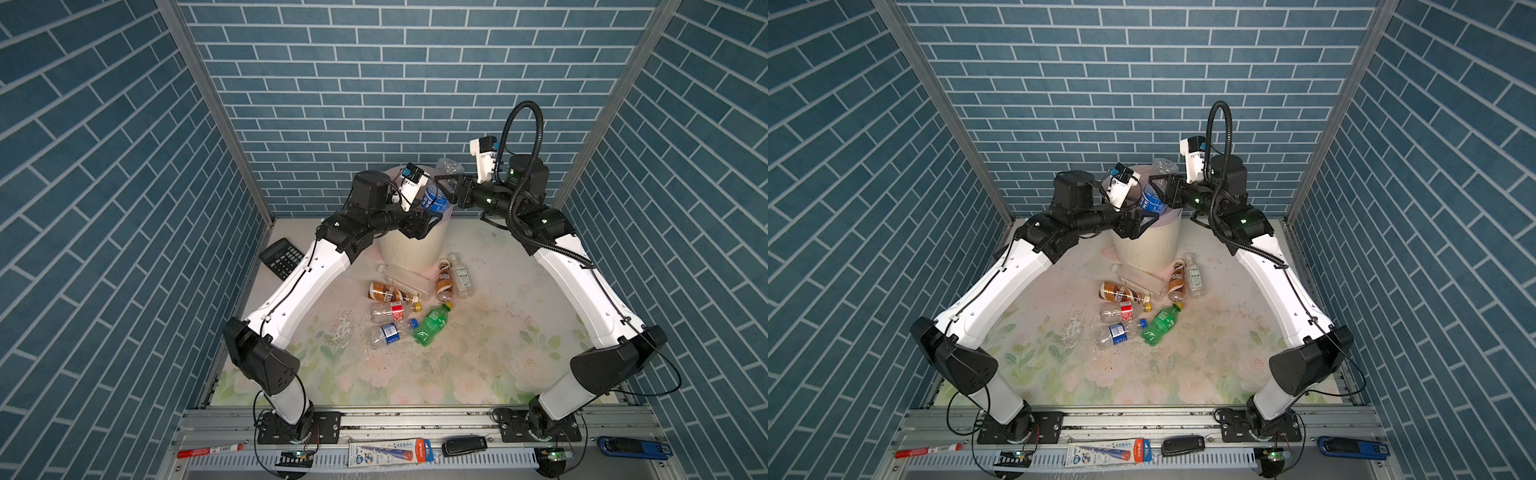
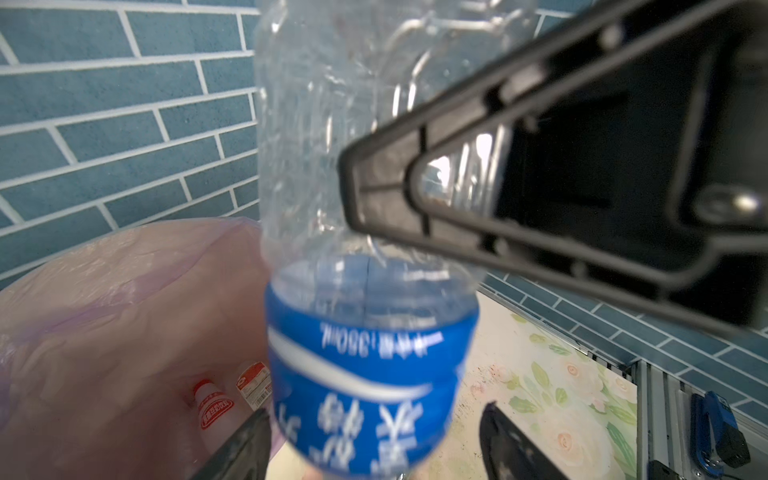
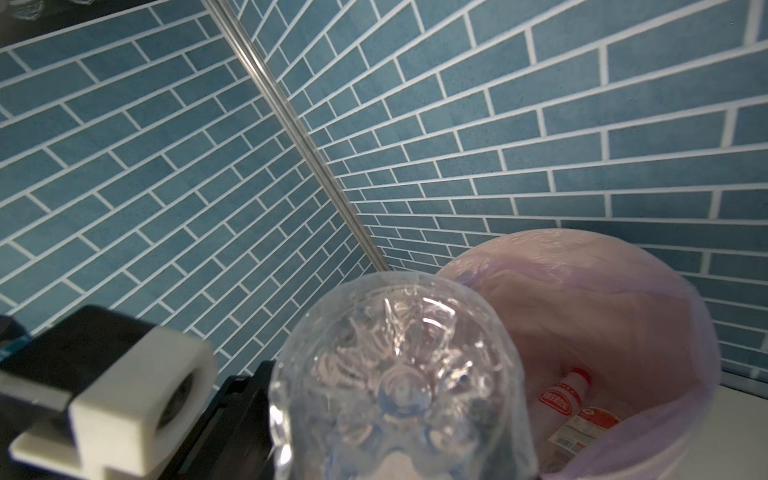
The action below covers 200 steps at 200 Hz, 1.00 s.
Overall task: Throw the plastic bottles in the bin
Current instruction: 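Open the left gripper while the right gripper raises the blue-label bottle, then move the blue-label bottle with the right gripper over the bin and open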
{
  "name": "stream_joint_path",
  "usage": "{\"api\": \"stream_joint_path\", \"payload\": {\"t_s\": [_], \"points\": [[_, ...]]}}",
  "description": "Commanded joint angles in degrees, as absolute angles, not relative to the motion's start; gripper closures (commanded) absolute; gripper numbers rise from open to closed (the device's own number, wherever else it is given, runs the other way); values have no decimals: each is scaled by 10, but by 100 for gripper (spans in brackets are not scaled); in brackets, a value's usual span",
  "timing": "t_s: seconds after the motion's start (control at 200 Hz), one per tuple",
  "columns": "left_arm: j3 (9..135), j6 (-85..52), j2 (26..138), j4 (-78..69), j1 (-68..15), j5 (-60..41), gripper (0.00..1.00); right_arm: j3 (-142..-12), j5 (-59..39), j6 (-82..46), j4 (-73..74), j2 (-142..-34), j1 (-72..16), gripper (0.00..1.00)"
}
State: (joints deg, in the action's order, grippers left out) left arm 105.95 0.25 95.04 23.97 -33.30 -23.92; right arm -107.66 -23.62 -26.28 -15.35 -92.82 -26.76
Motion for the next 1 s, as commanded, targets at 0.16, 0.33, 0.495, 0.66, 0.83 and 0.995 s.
{"api": "stream_joint_path", "payload": {"t_s": [0.16,0.33,0.495,0.66,0.83,0.995], "points": [[1045,22,913,253,-336,-212,1,-1156,-216,-261,-158,-946,-244,68],[1024,13,886,233,-336,-199,1,-1215,-178,-229,-167,-933,-223,68],[1001,1,859,204,-336,-198,1,-1260,-119,-197,-157,-909,-192,69],[975,-6,841,174,-336,-200,1,-1254,-69,-196,-101,-886,-162,71],[964,-4,838,176,-336,-200,1,-1239,-67,-245,-38,-919,-155,71],[950,2,833,181,-335,-190,1,-1336,-152,-354,-113,-1087,-175,67]]}}
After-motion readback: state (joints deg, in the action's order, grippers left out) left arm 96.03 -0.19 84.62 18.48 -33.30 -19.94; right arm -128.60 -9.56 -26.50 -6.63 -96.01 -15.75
